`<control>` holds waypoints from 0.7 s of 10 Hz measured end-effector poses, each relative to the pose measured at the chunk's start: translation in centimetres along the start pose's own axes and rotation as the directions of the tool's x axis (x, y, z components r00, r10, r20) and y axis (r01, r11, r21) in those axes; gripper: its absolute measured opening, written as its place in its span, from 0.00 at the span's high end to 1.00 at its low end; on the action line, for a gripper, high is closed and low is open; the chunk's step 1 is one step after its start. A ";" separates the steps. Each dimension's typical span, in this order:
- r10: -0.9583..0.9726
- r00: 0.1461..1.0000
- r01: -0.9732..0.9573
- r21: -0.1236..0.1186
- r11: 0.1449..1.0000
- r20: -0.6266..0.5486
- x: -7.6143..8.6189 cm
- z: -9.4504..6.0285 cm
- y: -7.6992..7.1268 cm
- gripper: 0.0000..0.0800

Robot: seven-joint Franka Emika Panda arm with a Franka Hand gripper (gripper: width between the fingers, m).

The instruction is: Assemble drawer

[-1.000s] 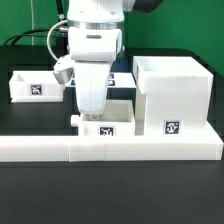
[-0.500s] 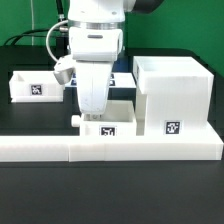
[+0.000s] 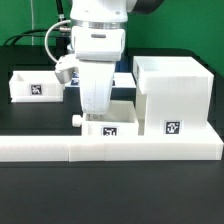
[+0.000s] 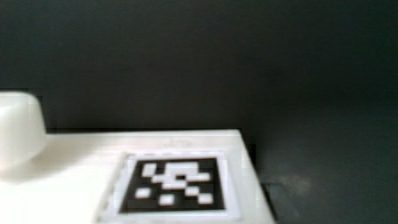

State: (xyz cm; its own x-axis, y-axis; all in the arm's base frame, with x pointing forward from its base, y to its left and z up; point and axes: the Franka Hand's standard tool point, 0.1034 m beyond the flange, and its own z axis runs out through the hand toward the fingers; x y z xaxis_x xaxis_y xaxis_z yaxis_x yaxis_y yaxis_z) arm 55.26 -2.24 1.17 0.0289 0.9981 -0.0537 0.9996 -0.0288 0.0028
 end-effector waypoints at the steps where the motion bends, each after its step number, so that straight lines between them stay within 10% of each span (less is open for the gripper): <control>1: -0.002 1.000 0.002 0.026 1.000 0.007 -0.1 -0.3 0.2 0.95; 7: 0.039 0.999 -0.039 0.019 0.999 0.002 0.4 -0.6 0.1 0.95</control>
Offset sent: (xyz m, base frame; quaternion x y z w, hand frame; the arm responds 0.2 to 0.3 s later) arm -0.0088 0.0136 0.0014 0.0158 0.0153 -0.0114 0.9997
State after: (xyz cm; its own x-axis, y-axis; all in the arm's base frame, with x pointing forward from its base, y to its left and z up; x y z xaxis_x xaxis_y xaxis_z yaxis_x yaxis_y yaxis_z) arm 55.33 -1.84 1.78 0.0678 0.9962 -0.0554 0.9975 -0.0686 -0.0139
